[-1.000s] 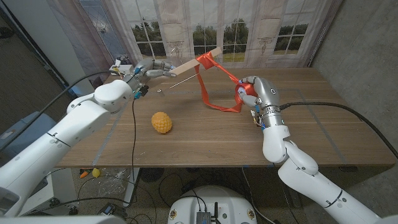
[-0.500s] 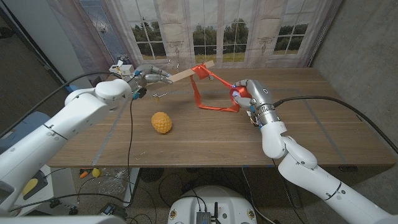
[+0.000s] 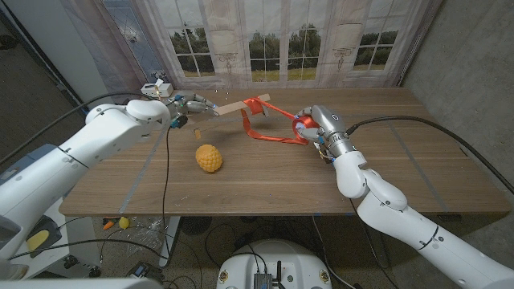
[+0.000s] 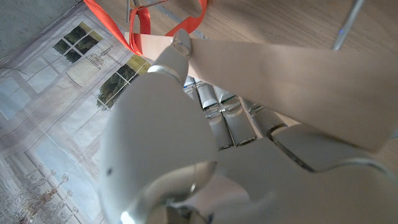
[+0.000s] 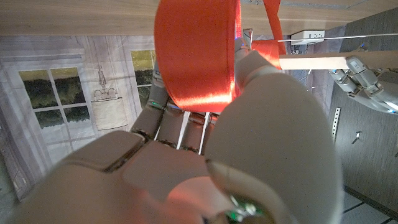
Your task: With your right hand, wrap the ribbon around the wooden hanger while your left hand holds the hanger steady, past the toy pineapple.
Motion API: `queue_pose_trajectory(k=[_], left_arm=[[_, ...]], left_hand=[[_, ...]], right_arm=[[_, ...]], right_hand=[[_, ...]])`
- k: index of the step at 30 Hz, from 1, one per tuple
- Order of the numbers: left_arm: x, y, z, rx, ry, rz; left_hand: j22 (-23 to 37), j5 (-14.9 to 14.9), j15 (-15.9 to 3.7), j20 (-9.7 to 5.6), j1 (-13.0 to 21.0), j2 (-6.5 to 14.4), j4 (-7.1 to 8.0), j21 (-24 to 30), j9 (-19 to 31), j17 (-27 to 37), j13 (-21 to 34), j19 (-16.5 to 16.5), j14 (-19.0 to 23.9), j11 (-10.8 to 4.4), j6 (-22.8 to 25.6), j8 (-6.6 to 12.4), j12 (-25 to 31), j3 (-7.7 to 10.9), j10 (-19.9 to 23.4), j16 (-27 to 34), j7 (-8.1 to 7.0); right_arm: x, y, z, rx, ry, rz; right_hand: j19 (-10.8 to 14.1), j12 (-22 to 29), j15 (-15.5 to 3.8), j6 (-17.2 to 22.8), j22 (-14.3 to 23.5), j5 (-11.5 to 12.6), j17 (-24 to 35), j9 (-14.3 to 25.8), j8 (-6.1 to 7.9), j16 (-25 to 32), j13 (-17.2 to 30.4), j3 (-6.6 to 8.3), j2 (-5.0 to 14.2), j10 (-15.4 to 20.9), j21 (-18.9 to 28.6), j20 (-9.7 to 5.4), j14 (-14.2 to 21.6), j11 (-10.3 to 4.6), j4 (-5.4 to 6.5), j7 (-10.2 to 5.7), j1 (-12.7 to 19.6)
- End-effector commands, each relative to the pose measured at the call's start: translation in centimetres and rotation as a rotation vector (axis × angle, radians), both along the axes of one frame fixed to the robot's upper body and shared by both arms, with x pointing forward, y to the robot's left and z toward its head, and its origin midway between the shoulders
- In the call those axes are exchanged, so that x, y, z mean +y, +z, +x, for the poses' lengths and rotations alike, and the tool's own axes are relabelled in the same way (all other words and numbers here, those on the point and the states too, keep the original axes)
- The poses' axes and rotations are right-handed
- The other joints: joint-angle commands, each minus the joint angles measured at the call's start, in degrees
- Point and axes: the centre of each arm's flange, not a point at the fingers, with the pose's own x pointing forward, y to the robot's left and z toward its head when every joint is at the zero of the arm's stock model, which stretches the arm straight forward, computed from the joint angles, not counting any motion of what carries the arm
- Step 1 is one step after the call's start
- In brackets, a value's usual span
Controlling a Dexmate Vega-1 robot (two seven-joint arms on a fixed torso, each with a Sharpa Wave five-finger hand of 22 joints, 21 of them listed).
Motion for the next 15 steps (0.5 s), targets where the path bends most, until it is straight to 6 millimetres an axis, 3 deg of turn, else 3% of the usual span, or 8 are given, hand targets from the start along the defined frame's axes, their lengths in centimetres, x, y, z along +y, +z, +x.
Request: queue_pose_trajectory(k=[1,11,13,15], left_arm=[[0.3,-0.3,1.2,0.051,0.101,0.105],[-0.2,0.0,2.1,0.072,0.167,0.204],[-0.2,0.1,2.3,0.074,0.169,0.211],[-0.2,0.2,2.4,0.085,0.166,0.22]], left_hand=[[0.1,0.2,-7.79,-1.8,4.3,4.3,2.32,0.3,0.3,0.2,0.1,-0.2,5.4,0.24,0.5,0.31,-0.3,2.68,0.2,-0.2,0.42],[0.0,0.2,-7.82,-1.74,4.1,4.4,2.42,0.3,0.3,0.2,0.0,-0.3,5.2,0.03,0.0,0.15,-0.4,2.71,-0.1,-0.4,0.19],[0.0,0.2,-7.84,-1.74,4.1,4.4,2.42,0.3,0.4,0.1,0.0,-0.4,5.2,0.13,-0.2,0.11,-0.5,2.73,-0.1,-0.4,0.1],[0.0,0.2,-7.88,-1.73,4.1,4.4,2.4,0.2,0.5,-0.6,-0.2,-0.6,5.1,0.17,-0.5,0.05,-0.6,2.78,-0.3,-0.9,-0.2]], right_arm=[[1.0,0.7,1.5,0.188,0.014,-0.097],[1.8,1.0,2.9,0.339,-0.002,-0.159],[1.9,1.0,3.0,0.348,-0.017,-0.165],[2.0,1.1,3.0,0.349,-0.046,-0.174]], right_hand=[[-0.7,-0.3,-12.6,-0.7,0.0,0.4,0.3,0.3,-0.16,-0.1,0.3,1.56,10.51,1.1,0.1,-8.12,7.9,1.52,1.25,-0.1,9.6],[-2.9,-1.9,-12.94,-3.3,-0.2,0.4,-0.9,0.4,-0.8,-1.6,0.1,1.92,9.88,-0.8,-1.0,-7.86,6.0,1.28,0.93,-0.77,9.4],[-3.9,-2.6,-12.94,-4.4,-0.3,0.4,-1.1,0.4,-0.92,-1.9,-0.2,1.12,8.18,-1.4,-1.4,-7.78,5.0,1.04,0.48,-0.99,9.1],[-5.1,-3.7,-13.02,-6.0,-0.3,0.4,-1.3,0.5,-0.96,-2.3,-0.5,-0.31,6.94,-2.2,-2.1,-7.23,3.1,0.49,1.07,-1.72,7.4]])
